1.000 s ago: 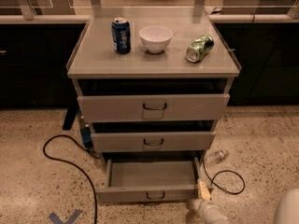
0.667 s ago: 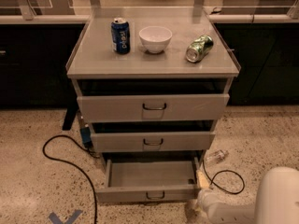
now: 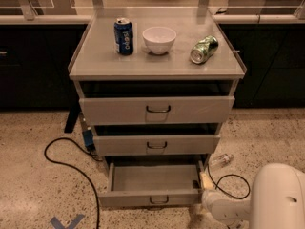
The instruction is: Open bottom drawer
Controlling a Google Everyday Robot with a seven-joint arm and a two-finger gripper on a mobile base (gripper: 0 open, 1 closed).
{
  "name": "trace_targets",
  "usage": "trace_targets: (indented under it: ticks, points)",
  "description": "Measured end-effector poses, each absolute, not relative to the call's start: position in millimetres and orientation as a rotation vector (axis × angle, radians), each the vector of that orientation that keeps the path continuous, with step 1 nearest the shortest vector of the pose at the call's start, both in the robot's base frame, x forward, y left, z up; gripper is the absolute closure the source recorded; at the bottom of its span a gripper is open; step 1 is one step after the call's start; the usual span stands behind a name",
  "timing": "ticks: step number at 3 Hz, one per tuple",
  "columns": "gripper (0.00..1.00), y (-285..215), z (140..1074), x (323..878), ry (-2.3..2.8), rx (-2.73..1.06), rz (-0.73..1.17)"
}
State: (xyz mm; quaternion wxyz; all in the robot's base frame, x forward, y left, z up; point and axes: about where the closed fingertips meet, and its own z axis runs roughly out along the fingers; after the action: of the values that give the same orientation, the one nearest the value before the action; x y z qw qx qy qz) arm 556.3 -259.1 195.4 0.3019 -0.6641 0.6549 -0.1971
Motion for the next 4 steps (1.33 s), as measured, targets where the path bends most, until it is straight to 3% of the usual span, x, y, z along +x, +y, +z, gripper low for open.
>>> trace_targets:
  ticks: [1,4]
  points:
    - [0.0,-264.7,193.4,578.6,1.788,-1.852,-0.493]
    - [0.0,-258.2,181.5,576.0,1.796,-1.912,-0.409]
